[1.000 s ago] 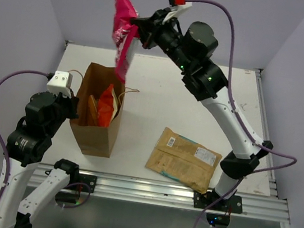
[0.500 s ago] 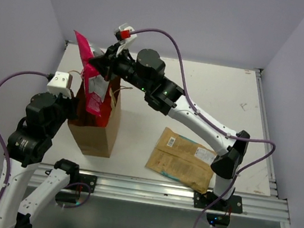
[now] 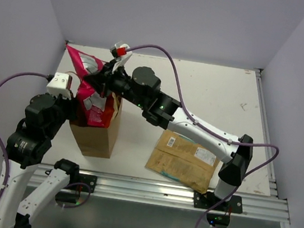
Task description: Place the snacks into the paper bag
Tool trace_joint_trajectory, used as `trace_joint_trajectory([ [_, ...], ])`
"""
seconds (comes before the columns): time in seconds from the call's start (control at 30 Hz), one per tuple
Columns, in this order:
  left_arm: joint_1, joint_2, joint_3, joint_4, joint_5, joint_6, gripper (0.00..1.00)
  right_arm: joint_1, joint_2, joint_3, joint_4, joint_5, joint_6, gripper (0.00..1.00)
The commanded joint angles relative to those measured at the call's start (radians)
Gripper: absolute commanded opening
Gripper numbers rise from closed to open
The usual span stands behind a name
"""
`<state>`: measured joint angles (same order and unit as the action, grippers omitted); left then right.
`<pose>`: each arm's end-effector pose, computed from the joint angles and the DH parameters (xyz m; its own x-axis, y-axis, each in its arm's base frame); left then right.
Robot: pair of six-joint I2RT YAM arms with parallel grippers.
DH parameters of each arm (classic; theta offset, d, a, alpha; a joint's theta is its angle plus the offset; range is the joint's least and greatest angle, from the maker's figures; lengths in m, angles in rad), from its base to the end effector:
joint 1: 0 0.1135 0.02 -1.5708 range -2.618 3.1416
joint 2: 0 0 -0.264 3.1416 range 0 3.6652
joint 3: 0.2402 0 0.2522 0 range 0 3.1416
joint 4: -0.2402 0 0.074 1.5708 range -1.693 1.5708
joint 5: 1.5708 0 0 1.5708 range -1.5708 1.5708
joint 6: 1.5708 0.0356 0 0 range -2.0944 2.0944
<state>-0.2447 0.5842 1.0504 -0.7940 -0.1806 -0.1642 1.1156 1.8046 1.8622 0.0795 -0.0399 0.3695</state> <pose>0.0936 -0.0168 0.3877 -0.3202 -0.0858 -0.9435 0.0213 0.9950 -0.0977 0.1881 0.3876 0.4593 -0.2744 0.2603 -0.9257 -0.8748 0.3322 0.3527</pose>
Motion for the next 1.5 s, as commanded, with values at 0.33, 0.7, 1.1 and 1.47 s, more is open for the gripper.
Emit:
trace_joint_trajectory([
  [0.33,-0.022,-0.018,-0.004,0.052,-0.026,0.018,0.0,0.145,-0.021,-0.129,0.097,-0.009,0.118,0.0],
  [0.7,-0.031,-0.034,-0.013,0.053,-0.042,0.02,0.0,0.17,-0.09,-0.225,0.088,0.004,0.169,0.0],
  [1.1,-0.036,-0.035,-0.009,0.05,-0.048,0.019,0.0,0.188,-0.18,-0.035,-0.352,0.404,-0.171,0.99],
  [1.47,-0.038,-0.029,0.0,0.05,-0.063,0.022,0.0,0.162,-0.194,0.003,-0.319,0.612,-0.357,0.99],
])
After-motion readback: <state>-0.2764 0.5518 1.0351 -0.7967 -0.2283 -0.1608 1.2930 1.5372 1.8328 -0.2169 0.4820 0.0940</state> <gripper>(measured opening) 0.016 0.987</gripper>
